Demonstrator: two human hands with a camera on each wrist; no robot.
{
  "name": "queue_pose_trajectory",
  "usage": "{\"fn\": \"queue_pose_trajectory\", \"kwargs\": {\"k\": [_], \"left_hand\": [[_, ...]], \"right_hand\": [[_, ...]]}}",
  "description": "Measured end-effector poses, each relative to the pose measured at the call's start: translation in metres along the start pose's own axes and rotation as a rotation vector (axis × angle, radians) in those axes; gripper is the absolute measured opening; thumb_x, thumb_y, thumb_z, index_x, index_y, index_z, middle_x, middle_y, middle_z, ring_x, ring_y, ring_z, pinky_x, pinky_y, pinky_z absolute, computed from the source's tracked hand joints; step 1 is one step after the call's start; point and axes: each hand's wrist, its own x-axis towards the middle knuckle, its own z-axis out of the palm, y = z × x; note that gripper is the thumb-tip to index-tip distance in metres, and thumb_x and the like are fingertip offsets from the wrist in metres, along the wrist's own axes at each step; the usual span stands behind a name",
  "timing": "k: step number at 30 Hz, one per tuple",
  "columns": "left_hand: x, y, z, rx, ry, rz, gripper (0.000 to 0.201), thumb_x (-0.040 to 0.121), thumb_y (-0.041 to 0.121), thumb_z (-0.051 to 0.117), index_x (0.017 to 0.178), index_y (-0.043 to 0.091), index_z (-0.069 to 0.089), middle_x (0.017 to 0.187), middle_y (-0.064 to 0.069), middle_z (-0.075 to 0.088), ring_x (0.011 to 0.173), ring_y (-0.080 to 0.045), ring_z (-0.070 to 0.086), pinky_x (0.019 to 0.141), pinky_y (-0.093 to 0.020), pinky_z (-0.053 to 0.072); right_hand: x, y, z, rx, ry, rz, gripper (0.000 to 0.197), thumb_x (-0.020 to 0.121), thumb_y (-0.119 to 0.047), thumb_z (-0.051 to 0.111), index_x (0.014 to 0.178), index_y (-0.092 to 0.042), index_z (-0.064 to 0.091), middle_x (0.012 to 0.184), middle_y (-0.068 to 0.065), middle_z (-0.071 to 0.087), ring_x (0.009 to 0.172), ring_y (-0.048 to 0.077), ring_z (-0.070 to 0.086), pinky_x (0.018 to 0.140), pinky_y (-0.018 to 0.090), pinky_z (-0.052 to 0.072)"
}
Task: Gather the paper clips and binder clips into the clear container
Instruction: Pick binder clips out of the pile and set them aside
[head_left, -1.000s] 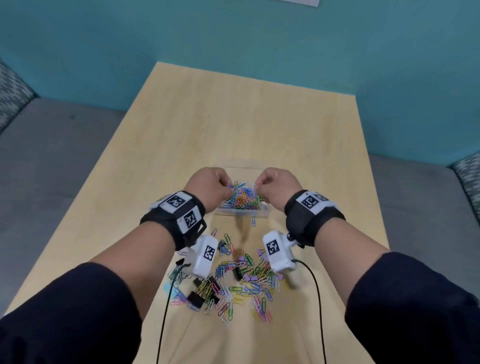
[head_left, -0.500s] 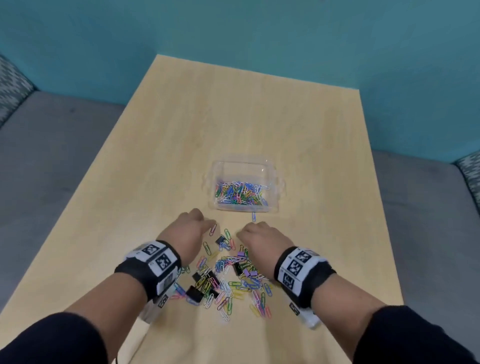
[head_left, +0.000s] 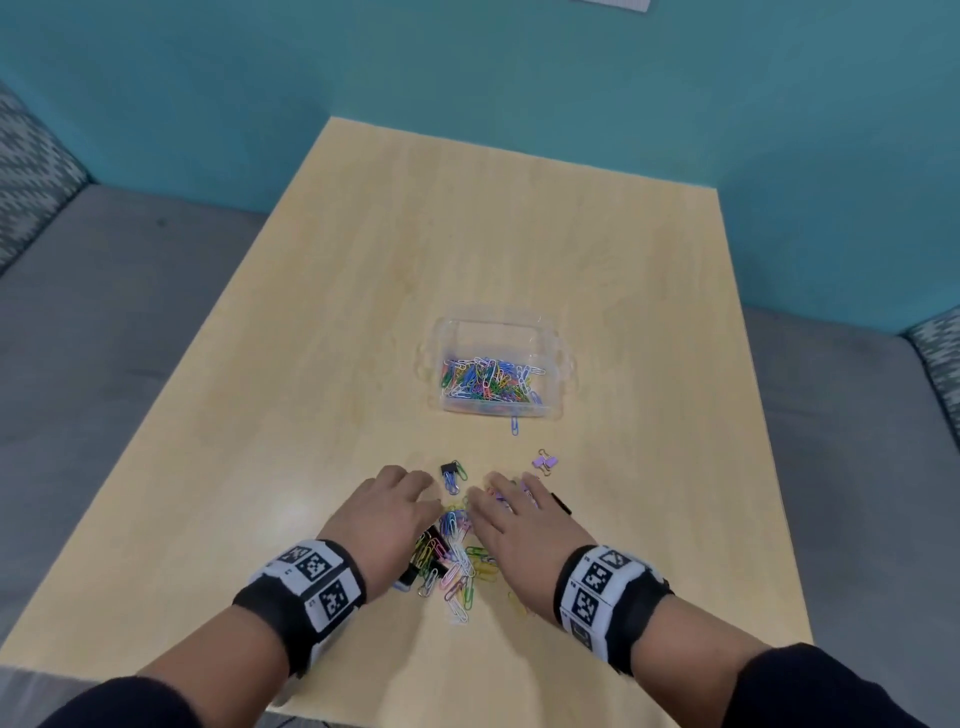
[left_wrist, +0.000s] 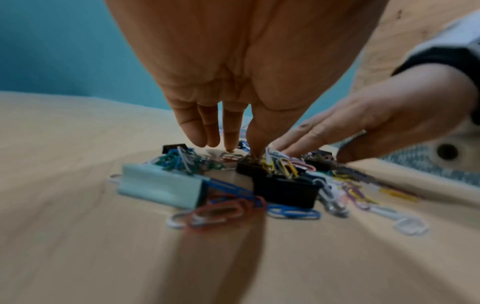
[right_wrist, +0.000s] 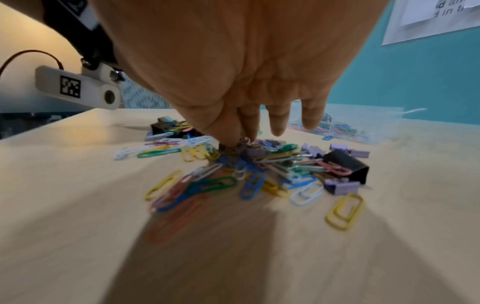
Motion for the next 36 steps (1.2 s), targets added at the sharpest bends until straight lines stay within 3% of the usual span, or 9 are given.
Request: {"fn": "queue_pose_trajectory", "kwargs": {"k": [3, 5, 9, 14, 21, 26, 28, 32, 36], "left_hand": [[0.006, 0.004, -0.004, -0.080, 0.072, -0.092, 0.024, 0.066, 0.013, 0.072, 0.085, 0.025, 0.065, 0.090, 0.000, 0.061, 0.077, -0.024, 0.050, 0.062, -0.036, 0.051], [0.017, 0.002, -0.013, -0.160, 0.140, -0.167, 0.020, 0.076, 0.011, 0.065, 0.094, 0.021, 0.064, 0.088, -0.003, 0.059, 0.077, -0.027, 0.051, 0.063, -0.038, 0.049], [0.041, -0.001, -0.023, -0.119, 0.052, -0.090, 0.051, 0.075, 0.004, 0.060, 0.118, 0.029, 0.053, 0.095, -0.004, 0.054, 0.081, -0.026, 0.049, 0.060, -0.033, 0.040], [0.049, -0.005, -0.024, -0.054, -0.094, -0.090, 0.031, 0.076, 0.002, 0.054, 0.102, 0.020, 0.054, 0.086, 0.000, 0.040, 0.074, -0.020, 0.042, 0.057, -0.032, 0.034], [0.044, -0.011, -0.021, -0.221, -0.031, -0.134, 0.009, 0.079, 0.011, 0.054, 0.086, 0.014, 0.050, 0.086, -0.003, 0.048, 0.075, -0.025, 0.050, 0.061, -0.038, 0.044], [0.037, -0.011, -0.023, -0.465, 0.012, -0.240, 0.015, 0.079, 0.012, 0.054, 0.080, 0.022, 0.043, 0.075, 0.003, 0.053, 0.069, -0.021, 0.051, 0.057, -0.032, 0.038], [0.034, -0.013, -0.026, -0.640, 0.035, -0.293, 0.019, 0.078, 0.012, 0.056, 0.086, 0.027, 0.048, 0.074, 0.008, 0.059, 0.068, -0.015, 0.057, 0.058, -0.031, 0.045], [0.030, -0.025, -0.034, -0.816, 0.116, -0.446, 0.018, 0.080, 0.010, 0.053, 0.086, 0.026, 0.056, 0.068, 0.006, 0.067, 0.060, -0.007, 0.063, 0.055, -0.025, 0.050], [0.029, -0.047, -0.033, -0.786, 0.180, -0.568, 0.017, 0.079, 0.010, 0.056, 0.079, 0.026, 0.058, 0.067, 0.007, 0.067, 0.066, -0.015, 0.063, 0.058, -0.027, 0.050]], "right_hand": [[-0.005, -0.006, 0.013, 0.065, 0.092, -0.021, 0.064, 0.070, -0.014, 0.066, 0.132, -0.011, 0.050, 0.138, 0.011, 0.048, 0.132, 0.039, 0.037, 0.106, 0.060, 0.029], [-0.003, -0.005, 0.013, 0.102, 0.170, 0.037, 0.057, 0.064, -0.010, 0.067, 0.119, -0.013, 0.057, 0.126, 0.008, 0.056, 0.126, 0.036, 0.044, 0.104, 0.057, 0.035], [0.008, -0.004, 0.002, 0.195, 0.258, 0.135, 0.052, 0.073, -0.005, 0.057, 0.124, -0.013, 0.051, 0.130, 0.009, 0.051, 0.132, 0.036, 0.033, 0.110, 0.056, 0.024], [0.011, 0.004, 0.006, 0.248, 0.313, 0.188, 0.048, 0.071, -0.006, 0.056, 0.118, -0.012, 0.056, 0.125, 0.011, 0.056, 0.128, 0.037, 0.042, 0.104, 0.057, 0.034], [0.005, 0.017, 0.016, 0.302, 0.341, 0.232, 0.049, 0.069, -0.018, 0.070, 0.115, -0.018, 0.056, 0.122, 0.004, 0.058, 0.124, 0.032, 0.045, 0.103, 0.050, 0.037], [0.003, 0.027, 0.015, 0.333, 0.341, 0.276, 0.047, 0.073, -0.010, 0.057, 0.119, -0.016, 0.054, 0.123, 0.006, 0.056, 0.124, 0.033, 0.044, 0.106, 0.049, 0.035], [0.005, 0.030, 0.013, 0.325, 0.337, 0.269, 0.047, 0.073, -0.008, 0.056, 0.120, -0.015, 0.055, 0.123, 0.007, 0.056, 0.124, 0.033, 0.044, 0.105, 0.048, 0.036], [0.013, 0.023, 0.002, 0.242, 0.304, 0.154, 0.054, 0.069, -0.005, 0.061, 0.122, -0.008, 0.052, 0.124, 0.010, 0.055, 0.123, 0.033, 0.044, 0.103, 0.050, 0.037], [0.029, -0.001, -0.012, 0.209, 0.265, 0.005, 0.061, 0.076, -0.001, 0.052, 0.136, -0.002, 0.038, 0.140, 0.015, 0.041, 0.133, 0.035, 0.030, 0.109, 0.051, 0.029]]}}
